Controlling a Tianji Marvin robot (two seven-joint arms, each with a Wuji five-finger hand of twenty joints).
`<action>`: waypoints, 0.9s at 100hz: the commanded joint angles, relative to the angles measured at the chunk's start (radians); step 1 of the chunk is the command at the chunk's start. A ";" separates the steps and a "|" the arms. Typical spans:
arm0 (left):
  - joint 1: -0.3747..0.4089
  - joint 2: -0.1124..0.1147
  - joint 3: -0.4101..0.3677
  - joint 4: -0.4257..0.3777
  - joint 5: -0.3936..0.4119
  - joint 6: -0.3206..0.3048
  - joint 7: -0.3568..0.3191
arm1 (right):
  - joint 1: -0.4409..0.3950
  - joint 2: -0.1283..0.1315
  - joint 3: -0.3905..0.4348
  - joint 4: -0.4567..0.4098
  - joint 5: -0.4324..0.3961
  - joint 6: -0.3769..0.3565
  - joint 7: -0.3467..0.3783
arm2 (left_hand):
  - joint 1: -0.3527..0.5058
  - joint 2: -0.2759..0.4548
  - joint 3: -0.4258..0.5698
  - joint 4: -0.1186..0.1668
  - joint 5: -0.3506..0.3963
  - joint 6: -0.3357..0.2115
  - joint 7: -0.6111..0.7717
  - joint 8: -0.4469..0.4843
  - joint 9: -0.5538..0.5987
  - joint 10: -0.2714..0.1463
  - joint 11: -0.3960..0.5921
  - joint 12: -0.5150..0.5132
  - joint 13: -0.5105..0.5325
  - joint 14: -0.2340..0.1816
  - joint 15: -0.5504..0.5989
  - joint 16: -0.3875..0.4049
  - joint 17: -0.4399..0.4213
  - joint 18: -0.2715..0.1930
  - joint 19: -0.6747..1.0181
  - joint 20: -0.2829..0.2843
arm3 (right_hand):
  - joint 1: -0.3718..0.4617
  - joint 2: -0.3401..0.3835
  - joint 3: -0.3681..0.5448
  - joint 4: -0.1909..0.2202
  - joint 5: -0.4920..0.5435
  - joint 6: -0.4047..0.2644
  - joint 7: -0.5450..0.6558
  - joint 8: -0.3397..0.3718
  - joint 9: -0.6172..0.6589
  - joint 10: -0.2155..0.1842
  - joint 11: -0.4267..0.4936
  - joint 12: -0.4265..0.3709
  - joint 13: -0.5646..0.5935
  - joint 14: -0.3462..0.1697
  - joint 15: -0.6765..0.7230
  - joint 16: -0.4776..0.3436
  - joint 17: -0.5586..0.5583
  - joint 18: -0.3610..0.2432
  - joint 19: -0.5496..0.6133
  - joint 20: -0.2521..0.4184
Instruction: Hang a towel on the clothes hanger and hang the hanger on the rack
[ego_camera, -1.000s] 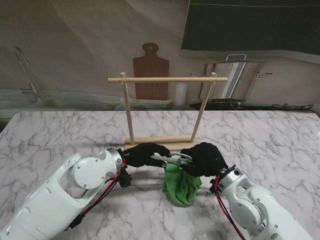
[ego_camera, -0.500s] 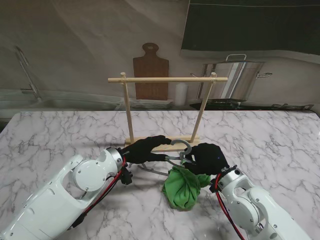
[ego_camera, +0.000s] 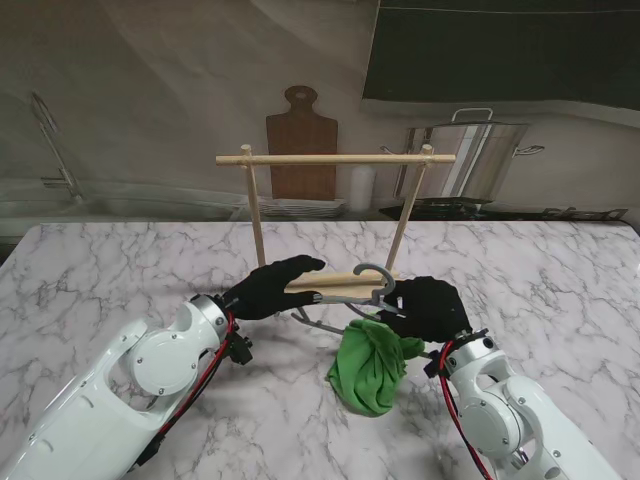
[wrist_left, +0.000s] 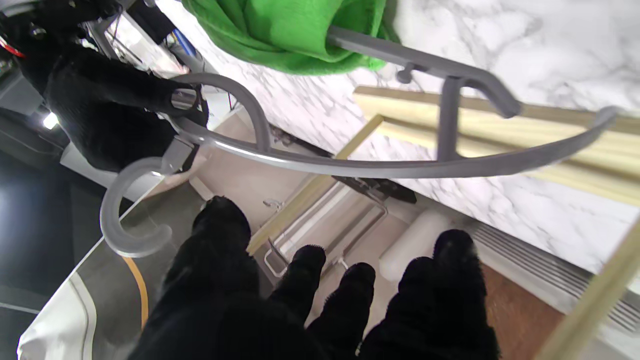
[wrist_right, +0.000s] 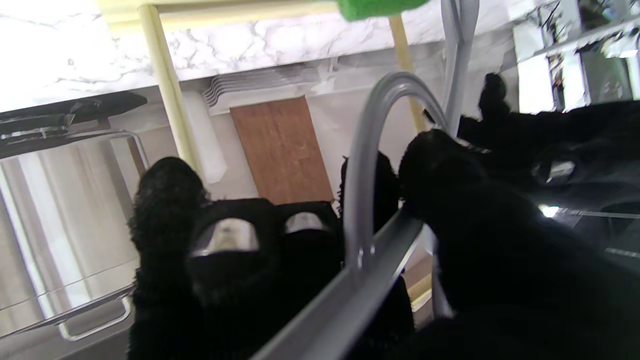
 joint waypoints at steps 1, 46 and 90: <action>0.028 0.001 -0.023 -0.017 0.013 -0.009 0.020 | -0.007 -0.010 0.008 -0.015 0.021 0.021 -0.023 | 0.025 0.045 -0.012 0.016 0.019 -0.013 0.005 -0.008 0.032 -0.017 0.005 0.013 0.011 -0.028 -0.002 -0.003 -0.008 0.014 -0.973 0.015 | 0.025 0.008 0.039 0.008 0.019 0.007 0.003 0.002 0.068 0.117 0.023 -0.015 0.031 -0.113 0.065 0.000 0.008 0.013 0.045 0.004; 0.201 0.000 -0.262 -0.072 0.166 -0.021 0.095 | -0.016 -0.038 0.049 -0.092 0.089 0.096 -0.089 | 0.027 0.065 -0.014 0.014 0.149 -0.032 0.068 0.042 0.216 -0.024 0.045 0.090 0.151 -0.020 0.042 0.062 0.062 0.093 -0.882 0.189 | 0.031 0.001 0.039 0.018 0.029 0.030 -0.003 0.000 0.083 0.121 0.027 -0.018 0.030 -0.109 0.082 -0.002 0.012 0.024 0.059 -0.003; 0.179 0.001 -0.256 0.035 0.258 0.032 0.127 | 0.042 -0.052 0.030 -0.164 0.090 0.245 -0.113 | 0.053 0.073 -0.014 0.005 0.246 -0.052 0.210 0.325 0.258 -0.036 0.051 0.117 0.197 -0.027 0.051 0.090 0.048 0.102 -0.810 0.196 | 0.023 0.002 0.033 0.033 0.040 0.027 -0.014 -0.001 0.099 0.104 0.024 -0.024 0.031 -0.101 0.084 -0.014 -0.010 0.022 0.094 -0.001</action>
